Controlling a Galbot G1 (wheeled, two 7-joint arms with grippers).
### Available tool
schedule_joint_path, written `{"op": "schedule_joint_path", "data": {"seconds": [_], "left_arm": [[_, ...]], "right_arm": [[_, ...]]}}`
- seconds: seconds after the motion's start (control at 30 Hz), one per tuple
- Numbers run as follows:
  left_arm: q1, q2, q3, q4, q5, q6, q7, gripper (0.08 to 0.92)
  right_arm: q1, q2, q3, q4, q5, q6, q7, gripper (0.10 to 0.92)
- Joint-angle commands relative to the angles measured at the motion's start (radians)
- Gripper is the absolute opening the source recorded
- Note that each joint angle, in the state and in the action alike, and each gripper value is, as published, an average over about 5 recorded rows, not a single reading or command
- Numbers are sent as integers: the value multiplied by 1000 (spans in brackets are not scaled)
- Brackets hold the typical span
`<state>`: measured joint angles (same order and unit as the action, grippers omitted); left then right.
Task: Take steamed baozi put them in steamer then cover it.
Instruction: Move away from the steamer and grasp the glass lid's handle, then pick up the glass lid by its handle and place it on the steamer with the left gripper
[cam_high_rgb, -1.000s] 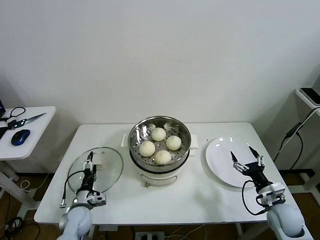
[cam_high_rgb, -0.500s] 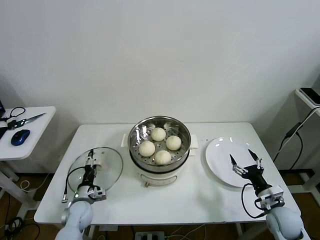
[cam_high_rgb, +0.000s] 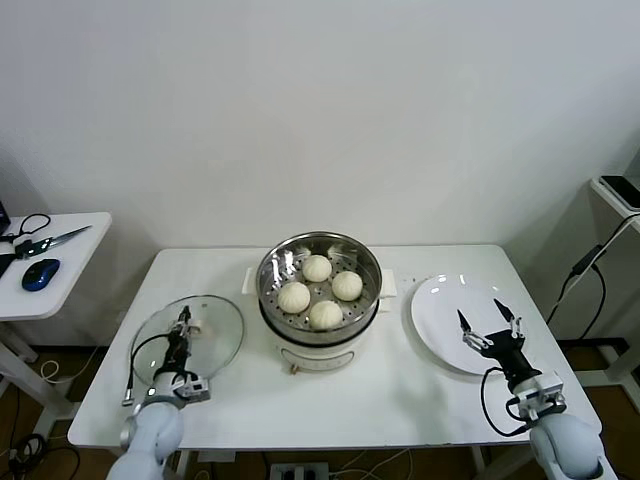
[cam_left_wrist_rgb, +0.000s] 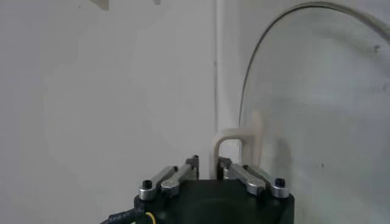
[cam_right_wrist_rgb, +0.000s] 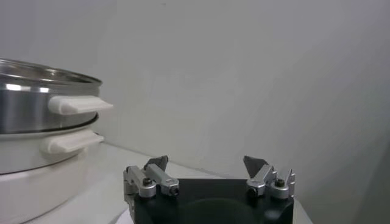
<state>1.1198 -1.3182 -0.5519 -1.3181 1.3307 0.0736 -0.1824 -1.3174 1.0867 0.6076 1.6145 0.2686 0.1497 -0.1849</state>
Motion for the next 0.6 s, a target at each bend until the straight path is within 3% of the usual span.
{"op": "schedule_joint_path", "data": {"seconds": [0.03, 0.2, 0.6], "left_arm": [[29, 23, 1, -80, -33, -1, -1, 238], [118, 68, -11, -262, -70, 33, 10, 149], [390, 178, -65, -722, -82, 273, 59, 149]], "right_arm": [[3, 3, 4, -5, -8, 3, -4, 823], [6, -4, 10, -9, -5, 5, -5, 823], [15, -27, 21, -34, 0, 12, -8, 823]]}}
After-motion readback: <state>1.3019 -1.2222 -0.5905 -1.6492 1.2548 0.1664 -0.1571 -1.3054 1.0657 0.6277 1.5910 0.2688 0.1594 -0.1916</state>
